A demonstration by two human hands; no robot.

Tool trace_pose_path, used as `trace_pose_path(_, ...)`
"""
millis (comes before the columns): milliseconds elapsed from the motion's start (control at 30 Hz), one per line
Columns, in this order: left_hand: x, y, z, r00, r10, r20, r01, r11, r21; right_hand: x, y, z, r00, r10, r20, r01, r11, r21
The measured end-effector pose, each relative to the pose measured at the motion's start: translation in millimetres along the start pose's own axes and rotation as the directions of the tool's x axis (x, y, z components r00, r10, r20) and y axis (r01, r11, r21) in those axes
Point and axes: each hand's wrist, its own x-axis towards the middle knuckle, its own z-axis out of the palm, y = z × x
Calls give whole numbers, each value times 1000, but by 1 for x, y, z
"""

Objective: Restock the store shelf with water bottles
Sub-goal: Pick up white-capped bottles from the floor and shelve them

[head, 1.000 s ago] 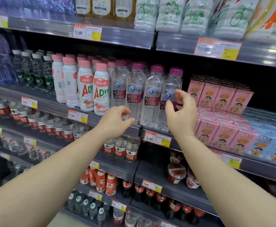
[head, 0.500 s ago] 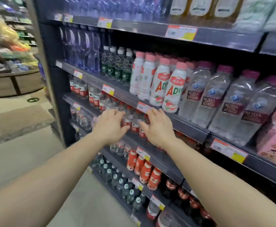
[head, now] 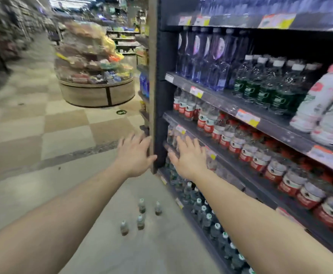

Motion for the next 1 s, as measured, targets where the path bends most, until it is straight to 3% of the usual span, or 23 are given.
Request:
trace_pose_path(200,29,-69,26,996,-82,40,83,996,-37,60,-48,50,994,-63,91,66,997,-31)
trace_pose_path(500,107,-141,125,957,-212,199,223,974,-35,183,-50,151,960,-130,246,124,991,39)
trace_pose_path(800,164,-192,244,830,-364,422,419,907,-43,306,-17,263,878,-198,436,197,979,48)
trace_pose_path(1000,163,-222,350,759,-355,546,452,891,-50,317,-1,367,794,-205,573,185,978,93)
